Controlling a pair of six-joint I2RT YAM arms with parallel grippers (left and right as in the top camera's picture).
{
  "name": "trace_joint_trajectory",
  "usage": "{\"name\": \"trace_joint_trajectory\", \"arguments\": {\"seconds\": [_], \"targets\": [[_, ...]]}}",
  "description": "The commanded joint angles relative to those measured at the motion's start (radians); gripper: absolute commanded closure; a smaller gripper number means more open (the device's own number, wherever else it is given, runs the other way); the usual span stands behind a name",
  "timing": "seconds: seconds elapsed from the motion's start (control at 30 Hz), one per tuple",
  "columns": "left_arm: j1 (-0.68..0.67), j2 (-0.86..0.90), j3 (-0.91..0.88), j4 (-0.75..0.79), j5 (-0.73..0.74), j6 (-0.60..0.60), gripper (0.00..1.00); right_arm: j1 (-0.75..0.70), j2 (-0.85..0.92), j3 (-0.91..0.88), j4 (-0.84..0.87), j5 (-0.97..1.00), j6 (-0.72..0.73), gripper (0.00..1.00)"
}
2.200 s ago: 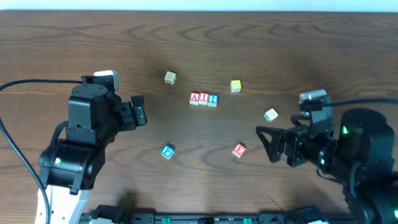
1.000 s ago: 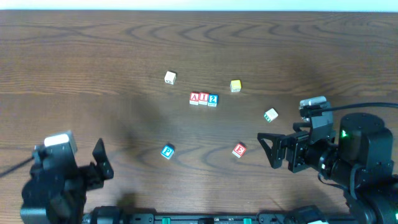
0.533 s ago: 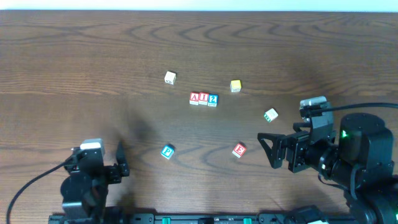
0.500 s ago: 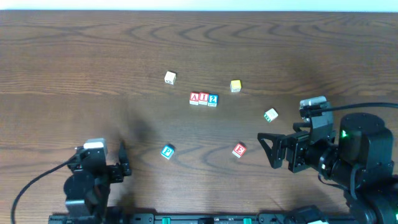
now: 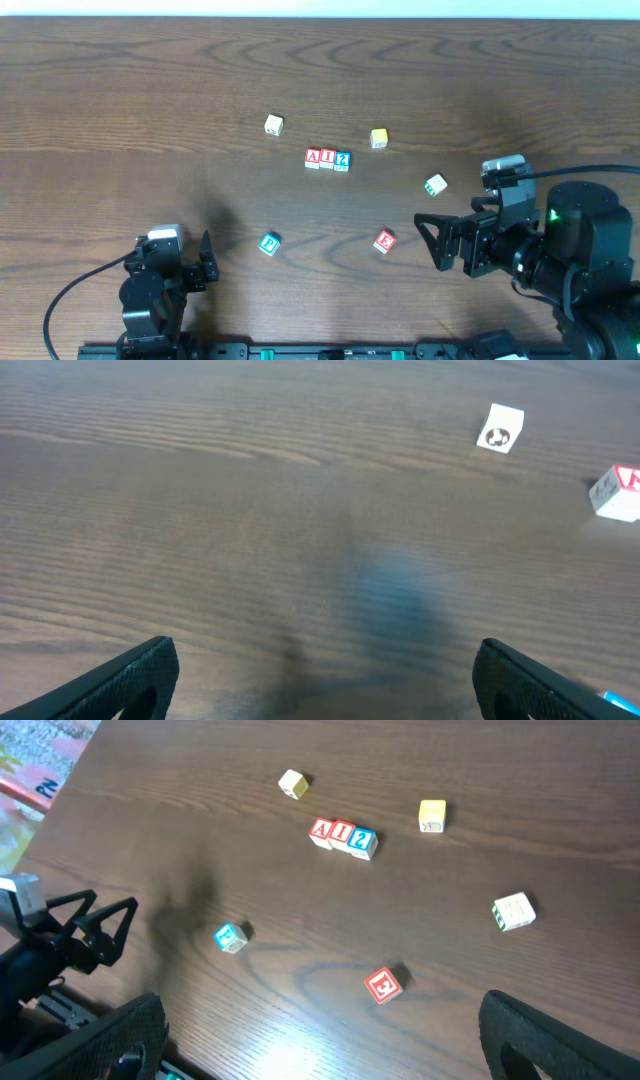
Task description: Spell out Ai2
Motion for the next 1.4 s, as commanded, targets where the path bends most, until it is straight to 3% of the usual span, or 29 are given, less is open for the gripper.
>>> {"name": "trace_joint_trajectory", "arguments": {"seconds": [0.0,1.0,1.2,1.37], "targets": [[0.005,-0.008,-0.011,0.005,-0.010,-0.010,0.05,-0.002,0.000,0.011,-0.001,0.000,0.004,0.01],[0.005,-0.007,-0.011,0.004,-0.022,-0.010,0.05,0.005,0.000,0.011,-0.003,0.007,-0.003,0.01],[0.005,-0.007,-0.011,0.004,-0.022,-0.010,0.05,-0.013,-0.055,-0.045,0.080,0.135,-0.299,0.01],[0.005,-0.007,-0.011,0.004,-0.021,-0.010,0.05,-0.076,-0.219,-0.287,0.257,0.135,-0.495,0.01]]}}
